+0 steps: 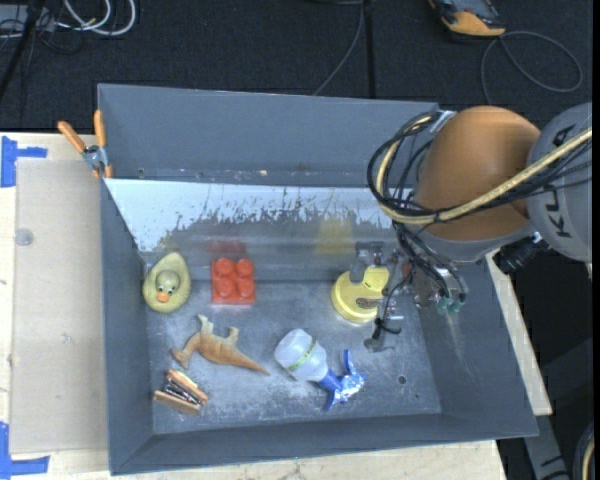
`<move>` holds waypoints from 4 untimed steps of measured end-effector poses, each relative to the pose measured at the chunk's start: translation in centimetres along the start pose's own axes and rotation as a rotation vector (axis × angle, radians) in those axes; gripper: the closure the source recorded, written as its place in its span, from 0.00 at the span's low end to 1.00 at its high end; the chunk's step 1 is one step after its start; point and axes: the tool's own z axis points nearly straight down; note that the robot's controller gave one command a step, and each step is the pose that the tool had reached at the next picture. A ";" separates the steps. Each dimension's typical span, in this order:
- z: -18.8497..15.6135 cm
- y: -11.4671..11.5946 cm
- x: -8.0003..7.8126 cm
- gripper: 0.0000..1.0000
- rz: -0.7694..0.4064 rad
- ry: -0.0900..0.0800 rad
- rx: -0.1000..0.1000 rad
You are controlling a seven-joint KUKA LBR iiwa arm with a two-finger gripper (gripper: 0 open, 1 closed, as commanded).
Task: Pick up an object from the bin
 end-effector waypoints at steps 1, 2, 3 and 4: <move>-0.5 0.0 -0.1 0.00 0.000 -0.007 0.000; 4.2 0.7 2.1 0.00 -0.092 -0.008 0.000; 5.7 1.8 6.3 0.00 -0.169 -0.001 0.000; 9.4 1.9 6.4 0.00 -0.175 -0.007 0.000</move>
Offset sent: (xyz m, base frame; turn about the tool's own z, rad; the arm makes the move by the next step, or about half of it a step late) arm -0.0685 0.0223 -0.1372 -0.2615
